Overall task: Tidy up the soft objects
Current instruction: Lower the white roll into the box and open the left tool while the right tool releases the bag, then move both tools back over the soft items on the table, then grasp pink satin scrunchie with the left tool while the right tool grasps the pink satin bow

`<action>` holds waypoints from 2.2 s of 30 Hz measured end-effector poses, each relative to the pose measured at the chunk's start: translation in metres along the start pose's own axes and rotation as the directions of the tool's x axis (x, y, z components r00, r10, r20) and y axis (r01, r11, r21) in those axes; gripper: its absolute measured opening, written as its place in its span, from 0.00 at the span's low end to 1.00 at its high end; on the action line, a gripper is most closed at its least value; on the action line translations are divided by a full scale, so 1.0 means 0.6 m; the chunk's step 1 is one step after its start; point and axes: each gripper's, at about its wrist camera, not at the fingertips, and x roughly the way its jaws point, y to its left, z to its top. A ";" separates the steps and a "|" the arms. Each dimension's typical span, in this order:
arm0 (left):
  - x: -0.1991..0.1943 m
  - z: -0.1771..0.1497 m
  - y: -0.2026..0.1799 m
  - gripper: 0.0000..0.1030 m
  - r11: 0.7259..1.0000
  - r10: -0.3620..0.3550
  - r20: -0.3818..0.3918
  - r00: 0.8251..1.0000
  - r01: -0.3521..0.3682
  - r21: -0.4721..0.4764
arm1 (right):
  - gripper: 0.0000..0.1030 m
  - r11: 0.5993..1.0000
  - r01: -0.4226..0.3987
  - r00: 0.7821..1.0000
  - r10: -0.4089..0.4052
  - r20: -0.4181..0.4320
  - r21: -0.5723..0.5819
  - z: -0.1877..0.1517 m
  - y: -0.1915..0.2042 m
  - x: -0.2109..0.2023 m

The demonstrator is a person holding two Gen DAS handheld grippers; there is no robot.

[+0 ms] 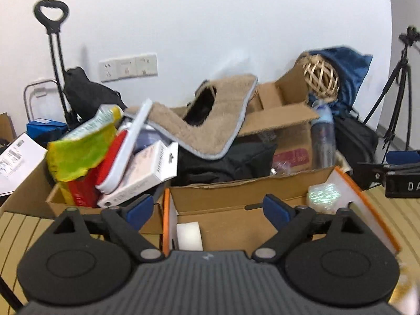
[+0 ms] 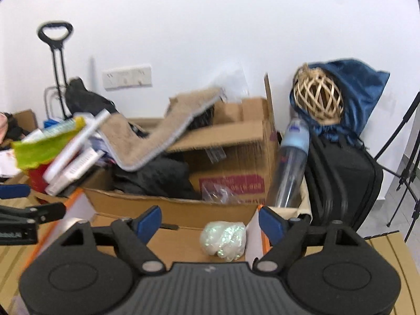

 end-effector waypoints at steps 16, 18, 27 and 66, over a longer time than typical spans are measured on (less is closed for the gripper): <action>-0.508 -0.227 -0.047 0.97 0.997 -0.013 0.286 0.958 0.034 -0.068 | 0.88 0.993 -0.098 0.955 0.112 0.274 -0.063 -0.205 0.066 -0.484; -0.559 -0.269 -0.062 0.98 0.997 0.000 0.333 0.943 0.023 -0.068 | 0.89 0.992 -0.119 0.948 0.124 0.293 -0.035 -0.246 0.076 -0.534; -0.683 -0.480 -0.094 1.00 0.998 0.045 0.457 0.888 -0.018 -0.064 | 1.00 0.988 -0.117 0.935 0.076 0.345 0.099 -0.491 0.108 -0.655; -0.459 -0.386 -0.037 0.80 0.990 -0.057 0.211 0.976 0.083 -0.117 | 0.79 0.970 -0.221 0.970 0.207 0.131 0.102 -0.421 0.115 -0.442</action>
